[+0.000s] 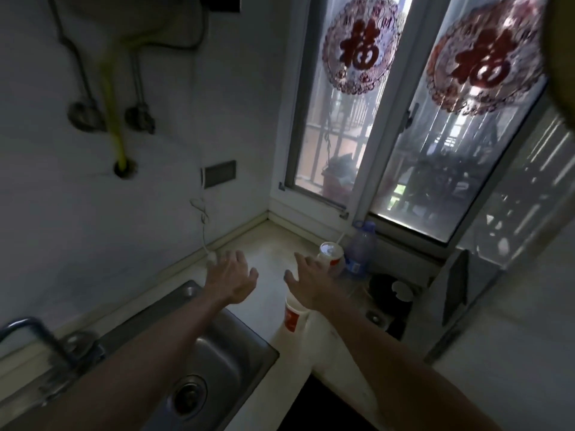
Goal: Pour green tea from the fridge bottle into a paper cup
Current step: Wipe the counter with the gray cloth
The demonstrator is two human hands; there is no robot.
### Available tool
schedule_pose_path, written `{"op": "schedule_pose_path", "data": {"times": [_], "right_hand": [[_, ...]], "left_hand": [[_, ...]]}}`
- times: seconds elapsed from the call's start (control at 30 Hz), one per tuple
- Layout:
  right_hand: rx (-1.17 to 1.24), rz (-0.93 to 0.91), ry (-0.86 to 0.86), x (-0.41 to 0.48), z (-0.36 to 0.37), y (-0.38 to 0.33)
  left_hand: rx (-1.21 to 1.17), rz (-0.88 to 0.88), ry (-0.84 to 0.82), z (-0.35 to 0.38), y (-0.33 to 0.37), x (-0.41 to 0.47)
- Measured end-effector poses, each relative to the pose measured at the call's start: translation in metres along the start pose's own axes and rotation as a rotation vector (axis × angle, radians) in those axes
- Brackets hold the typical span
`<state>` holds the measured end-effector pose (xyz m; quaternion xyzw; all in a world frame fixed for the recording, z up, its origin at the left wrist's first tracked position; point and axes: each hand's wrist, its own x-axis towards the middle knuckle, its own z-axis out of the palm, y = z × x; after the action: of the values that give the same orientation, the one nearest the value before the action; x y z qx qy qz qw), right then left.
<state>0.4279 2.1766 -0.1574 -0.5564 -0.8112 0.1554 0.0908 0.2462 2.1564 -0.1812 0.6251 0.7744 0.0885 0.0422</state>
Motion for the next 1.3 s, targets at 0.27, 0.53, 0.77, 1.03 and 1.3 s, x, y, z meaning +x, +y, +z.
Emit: {"op": "schedule_pose_path", "data": {"times": [0.27,0.53,0.77,1.03,1.3], "right_hand": [[-0.086,-0.15,-0.008,-0.053,-0.002,-0.039],[-0.028,-0.285,-0.02,-0.076,0.021,-0.095],[-0.019,-0.445,-0.091,-0.093,0.04,-0.184],[0.018,-0.718,-0.149,-0.151,0.082,-0.317],[-0.051,-0.935,-0.211,-0.256,0.136,-0.434]], "left_hand": [[0.041,-0.132,0.082,-0.03,-0.022,-0.08],[0.065,-0.25,0.113,-0.055,-0.066,-0.156],[0.133,-0.44,0.178,-0.082,-0.141,-0.227],[0.248,-0.653,0.214,-0.114,-0.232,-0.338],[0.291,-0.885,0.211,-0.128,-0.317,-0.496]]}}
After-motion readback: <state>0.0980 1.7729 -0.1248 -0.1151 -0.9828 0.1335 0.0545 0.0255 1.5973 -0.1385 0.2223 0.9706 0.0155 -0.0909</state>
